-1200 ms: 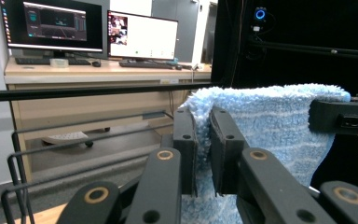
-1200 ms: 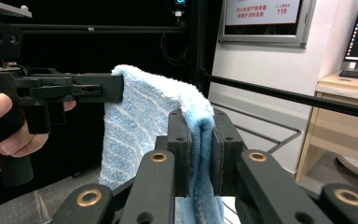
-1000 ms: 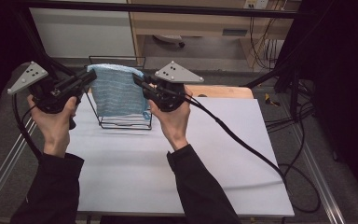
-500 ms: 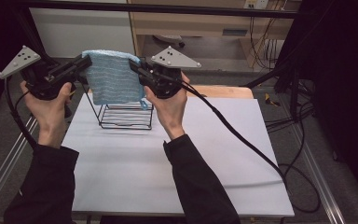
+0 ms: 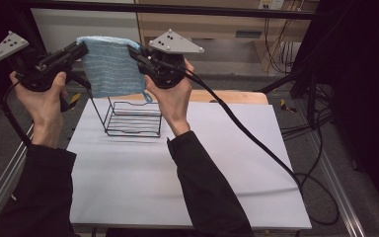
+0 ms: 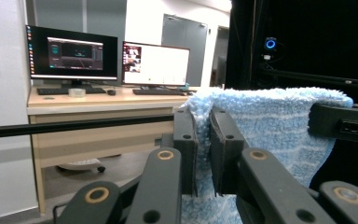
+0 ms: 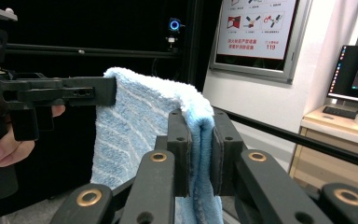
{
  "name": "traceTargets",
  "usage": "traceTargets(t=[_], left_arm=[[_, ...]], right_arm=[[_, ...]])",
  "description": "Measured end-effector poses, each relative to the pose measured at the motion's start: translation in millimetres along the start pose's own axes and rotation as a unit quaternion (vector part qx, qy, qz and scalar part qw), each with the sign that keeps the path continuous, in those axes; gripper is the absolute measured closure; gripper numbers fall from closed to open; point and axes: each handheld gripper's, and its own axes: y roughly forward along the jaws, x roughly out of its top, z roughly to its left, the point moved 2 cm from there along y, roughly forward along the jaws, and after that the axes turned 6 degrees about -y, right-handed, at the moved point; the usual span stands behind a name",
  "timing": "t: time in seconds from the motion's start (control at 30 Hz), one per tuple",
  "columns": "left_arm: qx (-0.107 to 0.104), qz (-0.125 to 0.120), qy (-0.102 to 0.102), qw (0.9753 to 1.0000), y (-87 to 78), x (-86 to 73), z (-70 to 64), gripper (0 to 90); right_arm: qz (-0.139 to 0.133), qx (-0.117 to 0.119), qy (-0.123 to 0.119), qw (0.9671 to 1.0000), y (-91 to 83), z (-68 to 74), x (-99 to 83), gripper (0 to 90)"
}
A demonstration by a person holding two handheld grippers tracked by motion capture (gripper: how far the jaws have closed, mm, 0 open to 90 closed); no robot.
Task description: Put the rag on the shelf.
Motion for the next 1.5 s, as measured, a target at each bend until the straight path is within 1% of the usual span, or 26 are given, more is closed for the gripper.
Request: traceTargets(t=[0.27, 0.37, 0.47, 0.53, 0.6, 0.73, 0.8, 0.9, 1.03, 1.13, 1.17, 1.3, 1.5], left_arm=[[0.006, -0.018, -0.003, 0.9998, 2.8, 12.9, 6.0, 81.8], [0.010, -0.026, -0.004, 0.9996, 5.4, 15.4, 7.4, 81.7], [0.013, -0.032, -0.004, 0.9994, 9.0, 17.1, 8.9, 81.8], [0.012, -0.035, -0.008, 0.9993, 10.6, 18.2, 10.6, 81.8], [0.010, -0.041, -0.016, 0.9990, 11.7, 19.2, 12.0, 81.8], [0.015, -0.047, -0.016, 0.9987, 13.9, 20.9, 13.2, 81.8], [0.020, -0.052, -0.013, 0.9983, 14.9, 21.8, 14.3, 81.8], [0.025, -0.057, -0.016, 0.9979, 17.6, 23.2, 16.7, 81.8], [0.032, -0.057, -0.011, 0.9978, 24.2, 24.3, 20.0, 81.9], [0.034, -0.050, -0.011, 0.9981, 31.5, 23.6, 23.4, 81.9], [0.036, -0.047, -0.010, 0.9982, 34.1, 23.0, 24.8, 81.9], [0.039, -0.039, -0.016, 0.9983, 44.1, 19.4, 32.6, 81.8], [0.045, -0.019, -0.021, 0.9986, 58.0, 10.0, 43.9, 81.8]], right_arm=[[-0.006, -0.004, -0.011, 0.9999, 12.6, -2.8, 13.5, 81.1], [-0.010, -0.004, -0.011, 0.9999, 16.4, -5.2, 16.8, 81.1], [-0.011, -0.008, -0.018, 0.9997, 20.0, -7.6, 19.8, 81.2], [-0.012, -0.010, -0.025, 0.9996, 21.7, -8.5, 22.6, 81.2], [-0.012, -0.011, -0.030, 0.9994, 23.2, -9.7, 25.5, 81.2], [-0.016, -0.013, -0.024, 0.9995, 27.1, -12.1, 29.2, 81.2], [-0.018, -0.014, -0.026, 0.9994, 29.9, -13.1, 29.4, 81.2], [-0.018, -0.013, -0.026, 0.9994, 34.6, -15.0, 29.5, 81.1], [-0.019, -0.016, -0.027, 0.9993, 40.7, -18.4, 28.4, 81.1], [-0.015, -0.021, -0.025, 0.9994, 45.1, -22.5, 25.8, 81.0], [-0.012, -0.022, -0.028, 0.9993, 46.4, -23.8, 24.6, 81.0], [-0.005, -0.027, -0.031, 0.9991, 53.1, -28.0, 19.1, 81.0], [0.011, -0.031, -0.023, 0.9992, 63.5, -35.6, 6.5, 80.9]])
